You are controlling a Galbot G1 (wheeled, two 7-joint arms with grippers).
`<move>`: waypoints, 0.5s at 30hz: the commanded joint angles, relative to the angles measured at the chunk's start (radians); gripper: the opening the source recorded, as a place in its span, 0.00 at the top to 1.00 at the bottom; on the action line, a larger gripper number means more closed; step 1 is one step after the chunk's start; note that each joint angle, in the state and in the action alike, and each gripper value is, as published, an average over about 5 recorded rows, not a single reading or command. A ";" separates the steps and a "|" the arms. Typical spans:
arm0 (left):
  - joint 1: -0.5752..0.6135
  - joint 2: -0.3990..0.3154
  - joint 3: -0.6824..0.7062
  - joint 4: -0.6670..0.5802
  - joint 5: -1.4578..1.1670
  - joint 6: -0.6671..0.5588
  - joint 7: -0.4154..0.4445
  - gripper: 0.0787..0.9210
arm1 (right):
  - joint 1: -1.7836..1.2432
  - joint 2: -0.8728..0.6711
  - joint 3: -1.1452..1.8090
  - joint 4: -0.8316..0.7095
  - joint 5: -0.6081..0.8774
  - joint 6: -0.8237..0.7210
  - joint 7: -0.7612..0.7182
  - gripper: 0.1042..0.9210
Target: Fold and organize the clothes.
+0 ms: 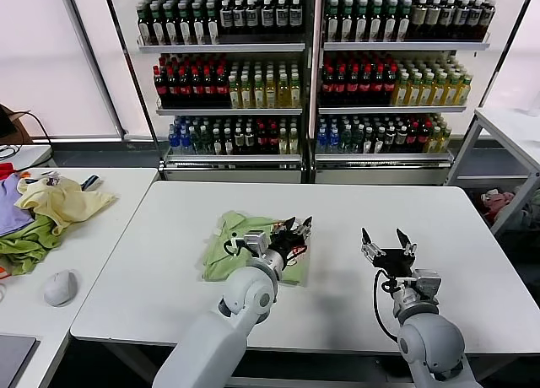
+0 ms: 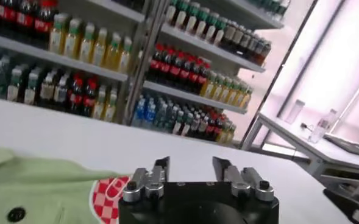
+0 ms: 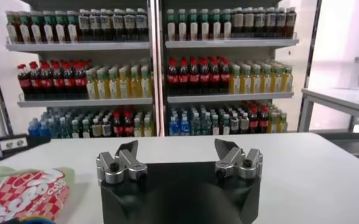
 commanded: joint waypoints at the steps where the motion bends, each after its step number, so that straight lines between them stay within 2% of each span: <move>1: 0.076 0.089 -0.030 -0.118 0.190 -0.103 0.028 0.39 | 0.058 0.032 -0.116 -0.079 -0.014 -0.005 0.015 0.12; 8: 0.197 0.214 -0.160 -0.196 0.304 -0.139 -0.003 0.17 | 0.175 0.112 -0.264 -0.198 -0.038 -0.026 0.040 0.12; 11: 0.254 0.243 -0.188 -0.220 0.352 -0.154 -0.018 0.12 | 0.220 0.149 -0.310 -0.258 -0.049 -0.027 0.049 0.12; 15: 0.323 0.253 -0.209 -0.252 0.378 -0.155 -0.029 0.12 | 0.268 0.192 -0.350 -0.329 -0.058 -0.025 0.058 0.12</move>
